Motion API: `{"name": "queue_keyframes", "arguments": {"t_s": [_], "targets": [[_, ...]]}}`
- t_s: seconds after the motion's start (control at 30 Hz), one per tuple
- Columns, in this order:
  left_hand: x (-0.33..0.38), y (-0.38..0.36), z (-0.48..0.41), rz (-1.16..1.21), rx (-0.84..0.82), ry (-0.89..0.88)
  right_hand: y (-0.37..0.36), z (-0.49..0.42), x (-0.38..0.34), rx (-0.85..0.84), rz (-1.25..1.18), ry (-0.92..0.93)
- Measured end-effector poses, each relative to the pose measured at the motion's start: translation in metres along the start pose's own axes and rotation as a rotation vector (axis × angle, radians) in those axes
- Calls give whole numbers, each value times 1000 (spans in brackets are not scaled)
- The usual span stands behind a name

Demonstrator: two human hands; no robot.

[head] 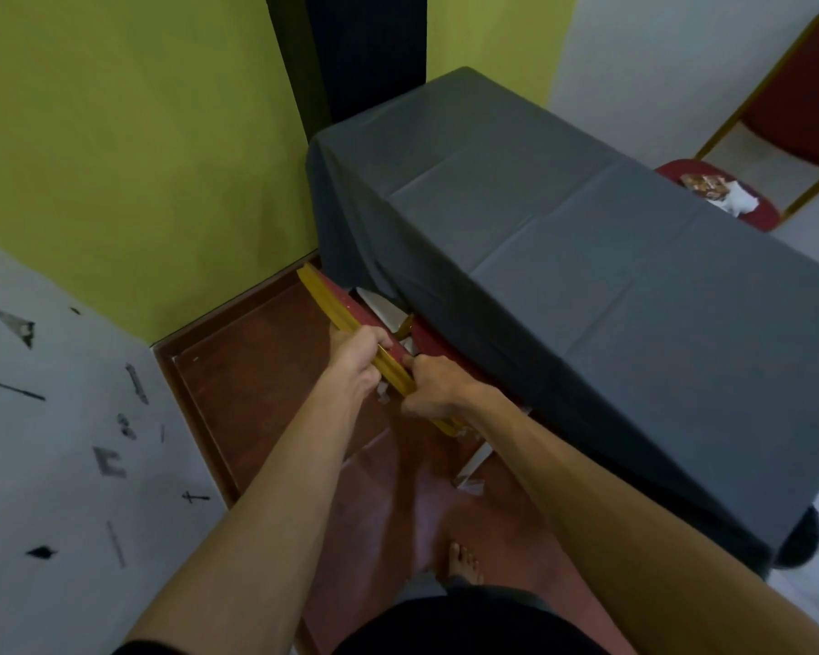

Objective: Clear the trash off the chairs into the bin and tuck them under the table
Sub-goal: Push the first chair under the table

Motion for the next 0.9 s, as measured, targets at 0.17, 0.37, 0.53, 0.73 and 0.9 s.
{"name": "queue_keyframes", "arguments": {"t_s": [0.17,0.37,0.53,0.73,0.9], "targets": [[2,1,5,-50,28,-12,-8,6,-4,38,-79,-43],[1,2,21,-303,323,-278,-35,37,12,298,-283,-44],[-13,-10,41,-845,321,-652,-32,71,50,291,-417,-71],[-71,-92,101,-1190,27,-752,-1,136,129,472,-602,-189],[-151,-178,132,-1286,-280,-600,16,203,224,558,-578,-298]]}}
Point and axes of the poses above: each hand's wrist, its own z-axis away from the middle knuckle, its own y-axis out of the back of the hand, x = y × z, the point moved 4 cm from there along -z, towards the middle knuckle, and after that the axes turned 6 degrees about y, right-handed, at the moved point
